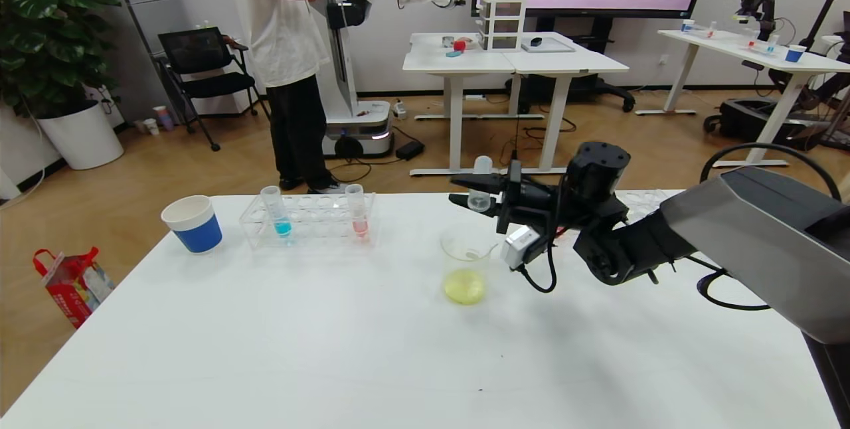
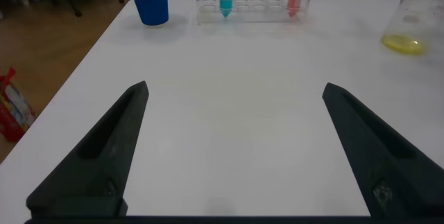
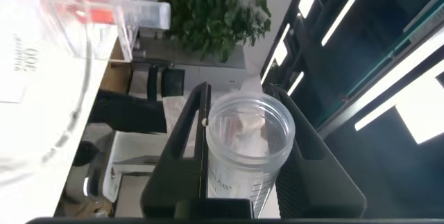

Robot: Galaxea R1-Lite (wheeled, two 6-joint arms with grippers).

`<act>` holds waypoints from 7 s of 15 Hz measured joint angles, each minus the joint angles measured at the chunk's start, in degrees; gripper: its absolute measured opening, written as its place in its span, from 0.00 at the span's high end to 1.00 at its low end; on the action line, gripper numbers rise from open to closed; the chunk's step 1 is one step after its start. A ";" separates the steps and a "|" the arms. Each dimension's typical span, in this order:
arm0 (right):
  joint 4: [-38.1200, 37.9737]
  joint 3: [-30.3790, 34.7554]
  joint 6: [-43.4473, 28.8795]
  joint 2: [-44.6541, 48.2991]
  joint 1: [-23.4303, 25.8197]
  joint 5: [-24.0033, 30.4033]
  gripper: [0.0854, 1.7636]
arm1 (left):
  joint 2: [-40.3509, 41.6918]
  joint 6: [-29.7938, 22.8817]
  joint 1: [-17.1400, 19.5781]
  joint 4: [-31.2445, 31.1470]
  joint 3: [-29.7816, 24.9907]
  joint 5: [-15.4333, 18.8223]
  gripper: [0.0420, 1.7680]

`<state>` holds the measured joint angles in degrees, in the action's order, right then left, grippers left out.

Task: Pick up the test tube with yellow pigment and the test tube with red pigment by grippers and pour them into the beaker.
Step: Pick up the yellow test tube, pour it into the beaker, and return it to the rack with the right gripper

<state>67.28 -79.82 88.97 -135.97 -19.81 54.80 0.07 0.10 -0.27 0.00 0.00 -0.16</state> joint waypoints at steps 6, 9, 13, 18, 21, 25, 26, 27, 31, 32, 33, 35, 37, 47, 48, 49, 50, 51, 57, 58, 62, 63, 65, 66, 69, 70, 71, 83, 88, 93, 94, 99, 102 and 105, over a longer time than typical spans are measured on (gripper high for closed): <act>0.68 -3.96 -21.42 7.31 2.47 -4.17 0.74 | 0.00 0.00 0.00 0.00 0.00 0.00 0.01; 4.91 -3.02 -33.87 9.37 3.85 -9.29 0.74 | 0.00 0.00 0.00 0.00 0.00 0.00 0.01; 19.43 5.44 -55.81 10.06 5.16 -24.62 0.74 | 0.00 -0.02 0.00 0.00 0.00 0.00 0.01; 20.15 18.60 -70.29 13.18 4.82 -43.12 0.74 | 0.00 0.00 0.02 0.00 0.00 0.02 0.01; 8.59 24.09 -76.93 18.16 4.74 -52.32 0.74 | 0.00 0.00 0.00 0.00 0.00 0.00 0.01; -10.69 26.16 -85.59 27.38 6.86 -54.14 0.74 | 0.00 -0.02 0.00 0.00 0.00 0.00 0.01; -13.57 25.89 -86.97 29.35 8.22 -53.98 0.74 | 0.00 0.00 0.00 0.00 0.00 0.00 0.01; -15.02 25.47 -87.43 30.71 9.75 -53.86 0.74 | 0.00 0.00 0.00 0.00 0.00 0.02 0.01; -15.98 24.06 -87.52 32.50 18.36 -50.37 0.74 | 0.00 0.00 0.00 0.00 0.00 0.00 0.01; -16.09 23.49 -87.49 32.23 21.10 -48.82 0.74 | 0.00 0.00 0.00 0.00 0.00 0.00 0.01; -16.18 22.60 -87.48 31.56 23.71 -47.84 0.74 | 0.00 0.00 0.00 0.00 0.00 0.00 0.01; -16.32 19.27 -87.26 28.62 28.73 -47.42 0.74 | 0.00 0.00 0.00 0.00 0.00 0.00 0.01; -16.46 15.56 -86.80 24.84 33.17 -47.45 0.74 | 0.00 0.00 0.00 0.00 0.00 0.00 0.01; -15.49 9.98 -86.71 12.91 38.63 -47.47 0.74 | 0.00 0.00 0.00 0.00 0.00 0.00 0.01; -15.43 9.70 -86.71 11.97 39.07 -47.49 0.74 | 0.00 0.00 0.00 0.00 0.00 0.00 0.01; -14.99 9.35 -86.69 11.12 39.44 -47.49 0.74 | 0.00 -0.02 0.00 0.00 0.00 0.00 0.01; -14.51 9.00 -86.66 10.26 39.84 -47.49 0.74 | 0.00 0.00 0.00 0.00 0.00 0.00 0.01; -14.25 8.66 -86.63 9.59 40.12 -47.49 0.74 | 0.00 0.00 0.00 0.00 0.00 0.00 0.01; -12.40 8.58 -86.88 7.23 41.19 -47.19 0.74 | 0.00 0.00 0.00 0.00 0.00 0.02 0.01; -11.19 8.77 -86.85 6.90 41.25 -47.20 0.74 | 0.00 0.00 0.00 0.00 0.00 0.00 0.01; -7.80 9.37 -86.74 5.40 41.85 -47.06 0.71 | 0.00 0.00 0.00 0.00 0.00 0.00 0.01; -7.55 9.62 -86.74 5.13 42.00 -47.09 0.60 | 0.00 0.00 0.00 0.00 0.00 0.00 0.01; -7.17 10.07 -86.63 4.91 42.18 -47.25 0.18 | 0.00 0.00 0.00 0.00 0.00 0.02 0.01; -7.17 10.25 -86.63 4.94 42.19 -47.41 0.06 | 0.00 -0.02 0.00 0.00 0.00 0.00 0.01; -7.23 10.64 -86.54 5.71 41.76 -47.52 0.02 | 0.00 0.00 0.00 0.00 0.00 0.00 0.01; -7.41 10.84 -86.54 6.46 41.34 -47.52 0.02 | 0.00 0.00 0.00 0.00 0.00 0.00 0.01; -7.63 11.03 -86.54 7.50 40.67 -47.52 0.02 | 0.00 -0.02 0.00 0.00 0.00 0.00 0.01; -16.87 24.70 -87.26 33.69 18.85 -47.80 0.02 | 0.00 0.00 0.00 0.00 0.00 0.00 0.01; -17.20 35.07 -87.26 50.90 20.30 -47.82 0.02 | 0.00 0.00 0.00 0.00 0.00 0.00 0.01; -24.09 45.15 -87.24 73.74 21.70 -47.64 0.02 | 0.00 0.00 0.00 0.00 0.00 0.02 0.01; -26.97 46.84 -87.26 78.68 21.70 -47.58 0.02 | 0.00 -0.02 0.00 0.00 0.00 0.00 0.01; -45.43 52.65 -87.10 102.68 21.28 -46.99 0.02 | 0.00 0.00 0.00 0.00 0.00 0.00 0.01; -49.65 56.45 -86.58 114.07 19.81 -45.92 0.02 | 0.00 -0.02 0.00 0.00 0.00 0.02 0.01; -52.04 61.67 -86.36 123.14 19.29 -44.24 0.02 | 0.00 0.00 0.00 0.00 0.00 0.00 0.01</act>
<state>15.24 -18.15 2.61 -12.84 -0.52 10.56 0.07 0.10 -0.27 0.00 0.00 -0.16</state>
